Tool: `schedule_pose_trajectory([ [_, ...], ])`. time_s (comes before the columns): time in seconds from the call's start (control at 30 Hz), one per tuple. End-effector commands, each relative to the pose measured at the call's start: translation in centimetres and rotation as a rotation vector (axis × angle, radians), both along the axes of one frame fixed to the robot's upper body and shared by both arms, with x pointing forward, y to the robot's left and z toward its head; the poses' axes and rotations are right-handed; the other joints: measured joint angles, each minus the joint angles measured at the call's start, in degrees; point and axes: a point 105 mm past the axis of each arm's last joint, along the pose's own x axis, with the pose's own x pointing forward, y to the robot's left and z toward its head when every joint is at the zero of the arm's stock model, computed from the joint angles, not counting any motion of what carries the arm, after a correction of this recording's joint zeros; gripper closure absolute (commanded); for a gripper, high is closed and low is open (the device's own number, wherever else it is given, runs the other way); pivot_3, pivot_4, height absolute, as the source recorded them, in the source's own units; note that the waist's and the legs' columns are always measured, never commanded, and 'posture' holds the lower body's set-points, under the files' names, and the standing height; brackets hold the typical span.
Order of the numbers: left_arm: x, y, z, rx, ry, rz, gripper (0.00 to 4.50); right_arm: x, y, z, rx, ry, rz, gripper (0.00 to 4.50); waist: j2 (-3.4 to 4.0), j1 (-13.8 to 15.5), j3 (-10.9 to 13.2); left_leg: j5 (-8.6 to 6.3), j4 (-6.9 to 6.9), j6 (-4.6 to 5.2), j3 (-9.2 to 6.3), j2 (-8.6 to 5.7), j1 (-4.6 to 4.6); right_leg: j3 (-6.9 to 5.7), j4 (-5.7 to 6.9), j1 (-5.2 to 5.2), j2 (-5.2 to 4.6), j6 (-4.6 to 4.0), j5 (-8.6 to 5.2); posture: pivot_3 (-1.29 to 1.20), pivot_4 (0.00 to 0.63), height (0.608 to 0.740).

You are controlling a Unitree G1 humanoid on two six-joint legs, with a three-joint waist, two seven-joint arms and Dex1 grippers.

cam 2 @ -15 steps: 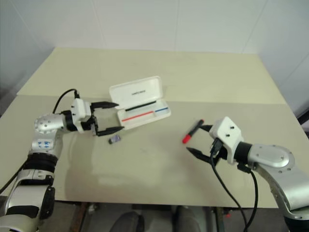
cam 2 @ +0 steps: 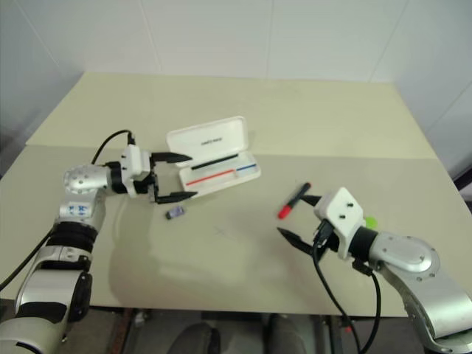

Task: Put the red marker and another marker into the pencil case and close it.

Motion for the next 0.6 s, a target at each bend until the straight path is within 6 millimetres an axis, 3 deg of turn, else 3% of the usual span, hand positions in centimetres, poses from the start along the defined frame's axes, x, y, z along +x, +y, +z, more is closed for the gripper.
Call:
schedule_pose_trajectory([
  [0.03, 0.1, -0.3, 0.2, -0.008, -0.017, 0.017, 0.02, -0.6, 0.5, 1.0, 0.004, -0.037, 0.018, 0.0, 0.0, 0.0, 0.0, 0.0, 0.0, 0.0, -0.01, 0.0, 0.0, 0.0, -0.01, 0.0, 0.0, 0.0, 0.0, 0.0, 0.15, 0.74],
  [0.4, 2.3, -2.4, -1.1, 0.001, 0.051, 0.074, 0.02, -1.9, -0.1, 1.0, 0.039, -0.032, -0.038, 0.0, -0.04, 0.19, 0.0, -0.01, 0.04, 0.03, -0.04, -0.04, -0.04, -0.02, -0.06, 0.05, -0.01, 0.04, 0.03, 0.0, 0.15, 0.74],
  [0.6, 3.0, -3.5, -2.9, 0.094, 0.136, 0.081, 0.02, -2.4, -0.6, 0.6, 0.04, -0.033, -0.103, 0.0, -0.04, 0.12, 0.01, -0.01, 0.01, 0.03, -0.03, -0.04, -0.02, -0.02, -0.07, 0.04, 0.0, 0.04, 0.03, 0.0, 0.15, 0.74],
])
